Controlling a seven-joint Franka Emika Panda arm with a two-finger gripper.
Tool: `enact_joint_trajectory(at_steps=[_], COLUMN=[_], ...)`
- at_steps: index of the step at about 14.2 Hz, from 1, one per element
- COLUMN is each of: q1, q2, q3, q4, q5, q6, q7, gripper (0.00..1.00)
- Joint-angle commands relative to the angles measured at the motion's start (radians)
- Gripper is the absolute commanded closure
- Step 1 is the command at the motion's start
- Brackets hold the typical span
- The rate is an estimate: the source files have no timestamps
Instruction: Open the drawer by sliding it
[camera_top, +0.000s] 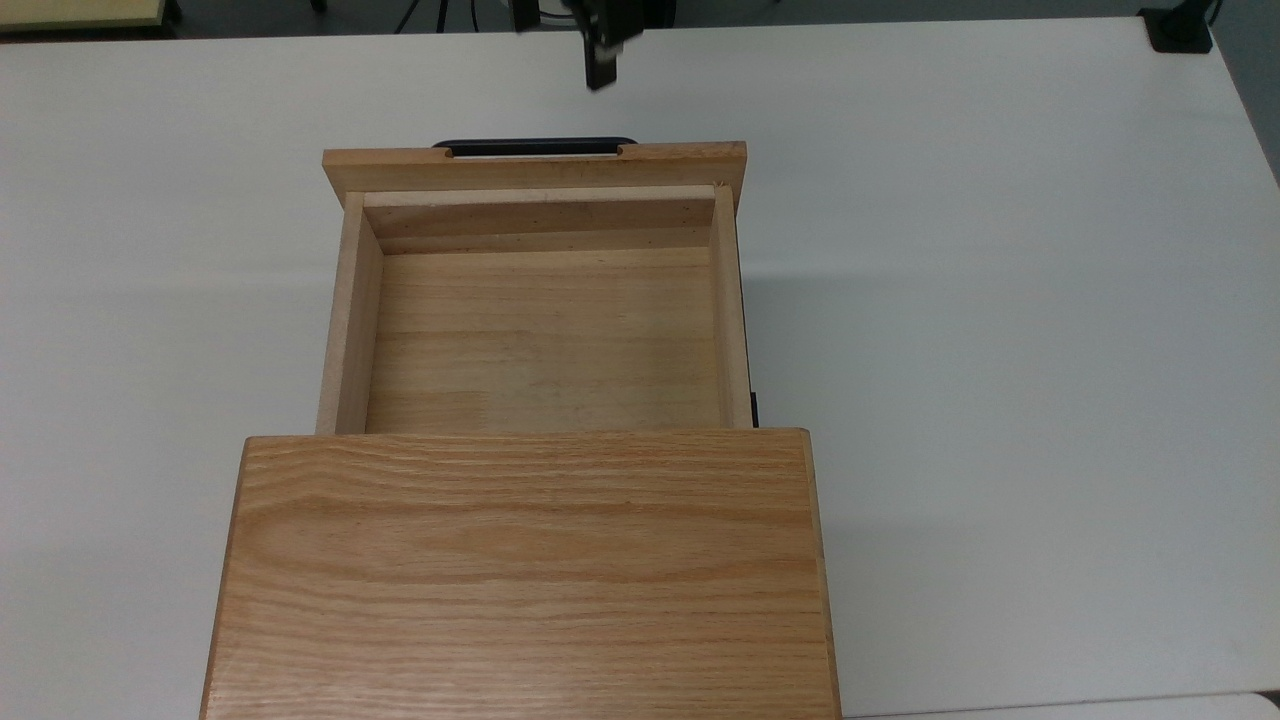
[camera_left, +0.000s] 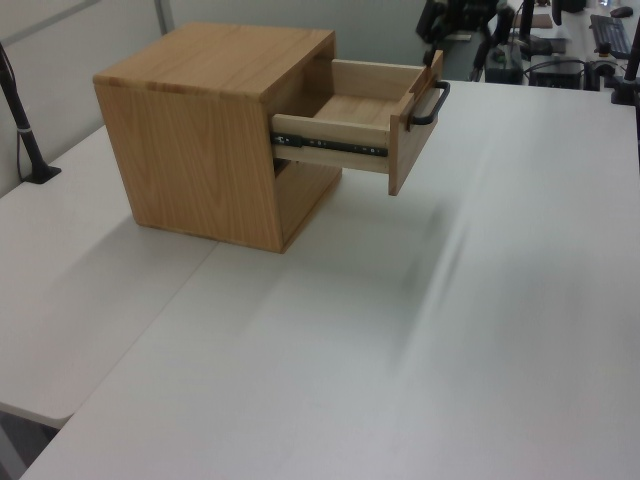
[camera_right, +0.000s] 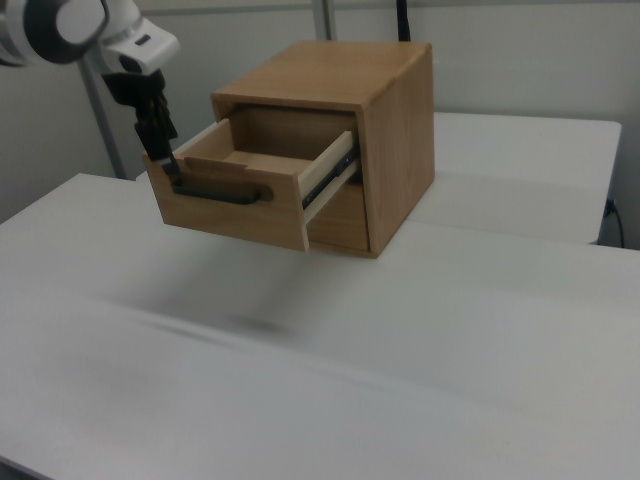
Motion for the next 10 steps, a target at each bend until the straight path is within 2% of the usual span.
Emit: enact_joint_trajectory(at_steps=[1, 4, 7, 10], q1=[0.007, 0.007, 0.004, -0.008], q2=[-0.050, -0.056, -0.026, 0.038], q3=[-0.011, -0.012, -0.014, -0.040], q4=[0.029, 0.032, 0.035, 0.116], q5=[0.012, -0.017, -0.095, -0.100], q6=[-0.182, -0.291, -0.275, -0.252], q7=[-0.243, -0.683, -0.874, -0.985], gripper=[0.00, 0.00, 0.00, 0.00])
